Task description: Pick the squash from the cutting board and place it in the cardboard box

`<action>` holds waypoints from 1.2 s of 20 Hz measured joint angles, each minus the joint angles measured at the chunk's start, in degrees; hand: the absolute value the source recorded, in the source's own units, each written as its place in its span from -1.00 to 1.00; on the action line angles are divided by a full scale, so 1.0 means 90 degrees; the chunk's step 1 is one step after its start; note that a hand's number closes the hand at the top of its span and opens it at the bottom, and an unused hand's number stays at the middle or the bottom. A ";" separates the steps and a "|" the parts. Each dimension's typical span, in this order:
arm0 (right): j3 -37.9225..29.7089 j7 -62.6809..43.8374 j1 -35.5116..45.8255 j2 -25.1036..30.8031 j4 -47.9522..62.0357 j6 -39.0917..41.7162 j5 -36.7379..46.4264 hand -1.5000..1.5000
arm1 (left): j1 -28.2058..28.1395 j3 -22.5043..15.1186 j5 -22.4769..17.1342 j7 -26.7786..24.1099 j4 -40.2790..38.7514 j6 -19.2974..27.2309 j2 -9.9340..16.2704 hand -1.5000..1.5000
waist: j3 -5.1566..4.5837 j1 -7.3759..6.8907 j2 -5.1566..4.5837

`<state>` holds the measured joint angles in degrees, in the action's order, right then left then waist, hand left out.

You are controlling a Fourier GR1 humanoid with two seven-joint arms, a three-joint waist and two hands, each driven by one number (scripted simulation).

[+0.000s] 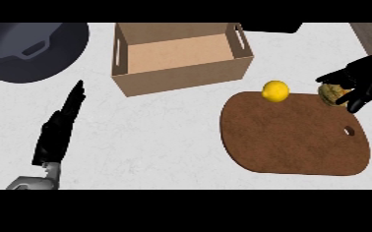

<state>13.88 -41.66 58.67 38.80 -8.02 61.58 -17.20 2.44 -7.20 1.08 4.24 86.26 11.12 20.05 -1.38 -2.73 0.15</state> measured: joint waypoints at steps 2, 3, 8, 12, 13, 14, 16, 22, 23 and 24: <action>0.0023 0.0047 -0.0028 -0.0036 -0.0024 0.0004 0.0057 -1.00 | -0.0063 0.0032 -0.0019 -0.0018 0.0069 -0.0044 0.0037 0.00 | -0.0011 -0.0009 0.0012; 0.0024 0.0064 -0.0031 -0.0046 -0.0025 0.0023 0.0071 -1.00 | -0.0086 0.0042 -0.0012 -0.0074 0.0035 -0.0052 0.0034 0.00 | -0.0013 0.0001 0.0017; -0.0053 0.0080 -0.0005 -0.0077 0.0088 -0.0001 0.0059 1.00 | -0.0073 0.0036 0.0028 0.0071 0.0128 -0.0017 -0.0018 0.00 | -0.0031 0.0004 0.0036; 0.0164 0.0305 -0.0104 -0.0176 -0.0392 -0.0246 0.0415 1.00 | -0.0088 0.0047 0.0100 -0.0033 -0.0001 0.0024 -0.0089 0.00 | -0.0025 0.0061 0.0043; 0.0225 0.0418 -0.0137 -0.0151 -0.0514 -0.0307 0.0531 1.00 | -0.0087 0.0048 0.0117 -0.0059 -0.0010 0.0028 -0.0101 0.00 | -0.0015 0.0056 0.0033; 0.0275 0.0555 -0.0211 -0.0130 -0.0651 -0.0392 0.0637 1.00 | -0.0154 0.0041 0.0134 -0.0108 -0.0011 0.0054 -0.0138 0.00 | -0.0012 0.0063 0.0037; 0.0365 0.0817 -0.0297 -0.0074 -0.0837 -0.0558 0.0859 1.00 | -0.0127 0.0080 0.0132 -0.0152 -0.0059 0.0019 -0.0124 0.00 | -0.0003 0.0063 0.0026; 0.0614 0.1799 -0.0329 -0.0106 -0.1416 -0.1134 0.1479 1.00 | -0.0005 0.0071 0.0150 -0.0120 -0.0070 -0.0070 -0.0146 0.00 | 0.0070 -0.0012 -0.0054; 0.0689 0.2044 -0.0205 -0.0179 -0.1691 -0.1221 0.1587 1.00 | 0.0043 0.0050 0.0140 -0.0106 -0.0070 -0.0095 -0.0160 0.00 | 0.0105 -0.0071 -0.0085; 0.0760 0.2280 -0.0037 -0.0240 -0.1979 -0.1297 0.1691 1.00 | 0.0071 0.0018 0.0145 -0.0105 -0.0068 -0.0115 -0.0173 0.00 | 0.0134 -0.0159 -0.0106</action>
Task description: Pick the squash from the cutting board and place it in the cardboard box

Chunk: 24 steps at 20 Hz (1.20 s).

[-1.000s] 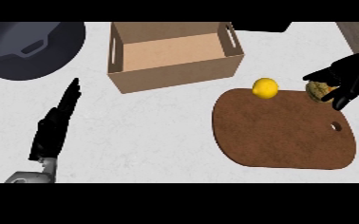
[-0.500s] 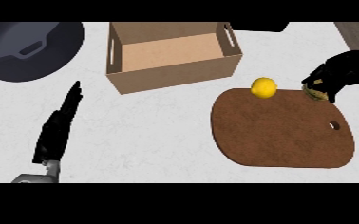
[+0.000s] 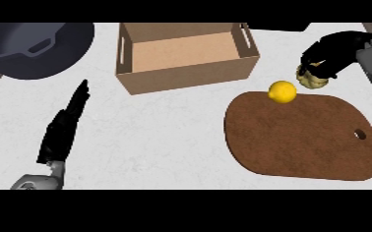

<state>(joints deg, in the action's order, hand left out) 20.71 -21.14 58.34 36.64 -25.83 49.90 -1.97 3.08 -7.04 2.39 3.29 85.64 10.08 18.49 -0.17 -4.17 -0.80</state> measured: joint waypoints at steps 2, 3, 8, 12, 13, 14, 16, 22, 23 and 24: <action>0.0122 0.0454 0.0386 -0.0121 -0.0570 -0.0160 0.0195 1.00 | 0.0048 -0.0084 0.0010 0.0001 0.0014 -0.0050 -0.0033 0.00 | 0.0047 -0.0220 -0.0023; 0.0181 0.0691 0.0565 -0.0169 -0.0844 -0.0258 0.0301 1.00 | 0.0076 -0.0126 0.0015 -0.0002 0.0022 -0.0077 -0.0048 0.00 | 0.0063 -0.0308 -0.0041; 0.0494 0.2020 0.1146 -0.0139 -0.1980 -0.1018 0.1022 1.00 | 0.0224 -0.0216 0.0022 0.0000 0.0056 -0.0146 -0.0089 0.00 | 0.0100 -0.0471 -0.0168; 0.0613 0.3382 0.1158 0.0020 -0.2418 -0.1804 0.1526 1.00 | 0.0285 -0.0206 0.0053 -0.0017 0.0062 -0.0113 -0.0100 0.00 | 0.0104 -0.0435 -0.0272; 0.0551 0.3768 0.1133 0.0038 -0.2437 -0.1967 0.1533 1.00 | 0.0306 -0.0202 0.0058 -0.0002 0.0057 -0.0102 -0.0106 0.00 | 0.0104 -0.0419 -0.0293; 0.0471 0.4166 0.1110 0.0064 -0.2434 -0.2080 0.1508 1.00 | 0.0319 -0.0209 0.0074 -0.0001 0.0059 -0.0081 -0.0123 0.00 | 0.0104 -0.0404 -0.0307; 0.0290 0.4894 0.1065 0.0023 -0.2340 -0.2294 0.1413 1.00 | 0.0340 -0.0204 0.0067 0.0017 0.0067 -0.0089 -0.0122 0.00 | 0.0097 -0.0417 -0.0325; -0.0120 0.6643 0.1094 -0.0056 -0.1793 -0.2512 0.1097 1.00 | 0.0401 -0.0212 0.0109 0.0054 0.0041 -0.0086 -0.0130 0.00 | 0.0065 -0.0398 -0.0304; -0.0153 0.6808 0.1141 -0.0059 -0.1697 -0.2536 0.1059 1.00 | 0.0391 -0.0215 0.0103 0.0065 0.0039 -0.0093 -0.0135 0.00 | 0.0060 -0.0395 -0.0291; -0.0169 0.6937 0.1200 -0.0060 -0.1598 -0.2549 0.1032 1.00 | 0.0382 -0.0221 0.0115 0.0059 0.0037 -0.0094 -0.0135 0.00 | 0.0055 -0.0385 -0.0276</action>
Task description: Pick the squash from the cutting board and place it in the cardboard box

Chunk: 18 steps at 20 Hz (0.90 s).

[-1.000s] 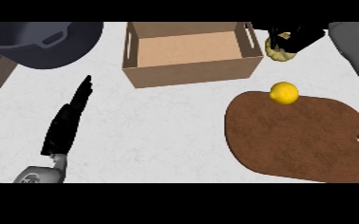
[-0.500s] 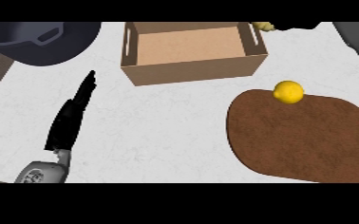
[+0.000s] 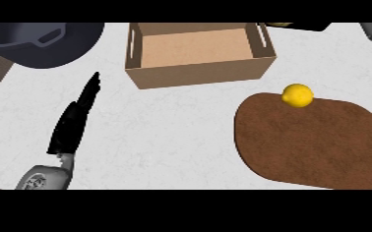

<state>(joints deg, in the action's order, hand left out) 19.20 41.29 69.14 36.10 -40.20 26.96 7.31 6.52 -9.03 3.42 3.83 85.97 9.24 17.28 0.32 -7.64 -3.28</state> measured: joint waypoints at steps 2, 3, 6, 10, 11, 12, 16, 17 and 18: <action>0.0008 0.0175 0.0130 -0.0132 0.0199 -0.0101 -0.0020 1.00 | 0.0010 0.0000 0.0007 0.0037 -0.0008 -0.0001 -0.0005 0.00 | -0.0009 0.0002 0.0023; 0.0021 0.0238 0.0202 -0.0217 0.0311 -0.0158 -0.0016 1.00 | 0.0029 0.0008 0.0021 0.0032 -0.0045 0.0001 -0.0003 0.00 | -0.0013 0.0005 0.0027; 0.0095 0.0357 0.0445 -0.0473 0.0638 -0.0261 0.0018 1.00 | 0.0032 0.0027 0.0014 0.0137 0.0005 -0.0023 0.0027 0.00 | -0.0021 0.0017 0.0065; 0.0234 0.0412 0.0859 -0.0847 0.1092 -0.0355 0.0147 1.00 | -0.0014 0.0006 0.0065 0.0129 -0.0054 0.0013 -0.0025 0.00 | -0.0032 0.0081 0.0101; 0.0284 0.0428 0.0928 -0.0972 0.1196 -0.0401 0.0197 1.00 | -0.0044 0.0030 0.0048 0.0124 -0.0032 0.0001 -0.0010 0.00 | -0.0034 0.0090 0.0113; 0.0333 0.0461 0.0980 -0.1111 0.1300 -0.0459 0.0247 1.00 | -0.0004 0.0029 0.0066 0.0163 -0.0056 0.0027 -0.0037 0.00 | -0.0035 0.0116 0.0117; 0.0493 0.0391 0.1362 -0.1645 0.1711 -0.0535 0.0421 1.00 | -0.0040 0.0151 0.0013 0.0181 -0.0004 -0.0018 0.0046 0.00 | -0.0040 0.0165 0.0152; 0.0541 0.0395 0.1432 -0.1760 0.1826 -0.0563 0.0482 1.00 | -0.0051 0.0127 0.0039 0.0224 0.0050 0.0008 0.0024 0.00 | -0.0040 0.0162 0.0153; 0.0599 0.0387 0.1487 -0.1914 0.1930 -0.0611 0.0551 1.00 | -0.0079 0.0107 0.0050 0.0236 0.0097 0.0006 0.0018 0.00 | -0.0040 0.0161 0.0156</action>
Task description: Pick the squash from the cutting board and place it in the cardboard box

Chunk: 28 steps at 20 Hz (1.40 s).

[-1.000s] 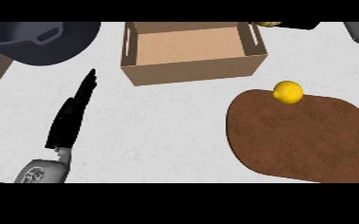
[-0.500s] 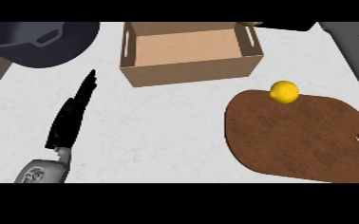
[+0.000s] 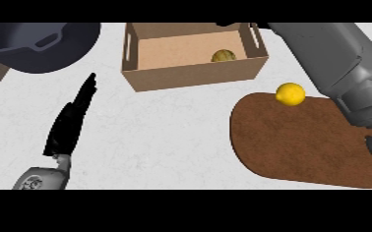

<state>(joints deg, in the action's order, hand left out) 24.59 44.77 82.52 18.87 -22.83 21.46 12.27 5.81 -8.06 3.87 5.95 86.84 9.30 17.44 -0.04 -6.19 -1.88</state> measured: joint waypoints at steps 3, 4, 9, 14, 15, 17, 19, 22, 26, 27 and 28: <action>0.0141 -0.0019 0.0170 -0.0394 0.0308 -0.0043 0.0173 1.00 | -0.0041 0.0055 -0.0020 0.0023 0.0020 -0.0029 0.0036 0.00 | -0.0002 0.0038 0.0010; 0.0176 -0.0053 0.0239 -0.0565 0.0414 -0.0097 0.0228 1.00 | -0.0026 0.0067 -0.0021 0.0011 -0.0018 -0.0027 0.0022 0.00 | -0.0003 0.0044 0.0006; 0.0379 -0.0014 0.0275 -0.1159 0.0983 -0.0299 0.0554 -1.00 | -0.0109 0.0075 0.0029 -0.0046 -0.0004 0.0003 -0.0014 0.00 | -0.0006 0.0095 0.0013; 0.0380 -0.0191 0.0275 -0.1739 0.1532 -0.0488 0.0671 -1.00 | -0.0092 -0.0011 0.0134 0.0046 0.0055 0.0054 -0.0100 0.00 | -0.0005 0.0084 -0.0001; 0.0361 -0.0200 0.0267 -0.1815 0.1597 -0.0505 0.0666 -1.00 | -0.0097 -0.0001 0.0113 0.0056 0.0086 0.0020 -0.0083 0.00 | -0.0005 0.0070 -0.0005; 0.0283 -0.0131 0.0288 -0.1890 0.1722 -0.0447 0.0628 -1.00 | -0.0147 0.0004 0.0120 0.0019 0.0066 0.0020 -0.0100 0.00 | -0.0005 0.0088 -0.0002; 0.0126 -0.0130 0.0264 -0.1968 0.1809 -0.0406 0.0492 -1.00 | -0.0145 -0.0003 0.0155 -0.0017 0.0049 0.0046 -0.0128 0.00 | -0.0005 0.0082 -0.0008; -0.0289 -0.0164 0.0245 -0.2021 0.1948 -0.0299 0.0108 -1.00 | -0.0100 -0.0017 0.0195 0.0003 0.0006 0.0072 -0.0170 0.00 | -0.0003 0.0097 -0.0017; -0.0991 -0.0360 0.0334 -0.1910 0.2137 -0.0095 -0.0556 -1.00 | -0.0093 0.0041 0.0177 -0.0030 -0.0013 0.0038 -0.0132 0.00 | -0.0002 0.0072 -0.0035; -0.1155 -0.0426 0.0376 -0.1866 0.2175 -0.0010 -0.0714 -1.00 | -0.0078 0.0031 0.0192 -0.0036 -0.0015 0.0047 -0.0147 0.00 | -0.0002 0.0068 -0.0040; -0.1332 -0.0525 0.0447 -0.1797 0.2218 0.0096 -0.0885 -1.00 | -0.0053 0.0045 0.0177 -0.0022 -0.0004 0.0029 -0.0138 0.00 | -0.0002 0.0046 -0.0051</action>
<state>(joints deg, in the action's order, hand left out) 12.61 40.05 86.55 2.70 -2.86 22.32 4.30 5.33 -7.66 5.47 5.75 86.81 9.56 16.20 -0.06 -5.77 -2.34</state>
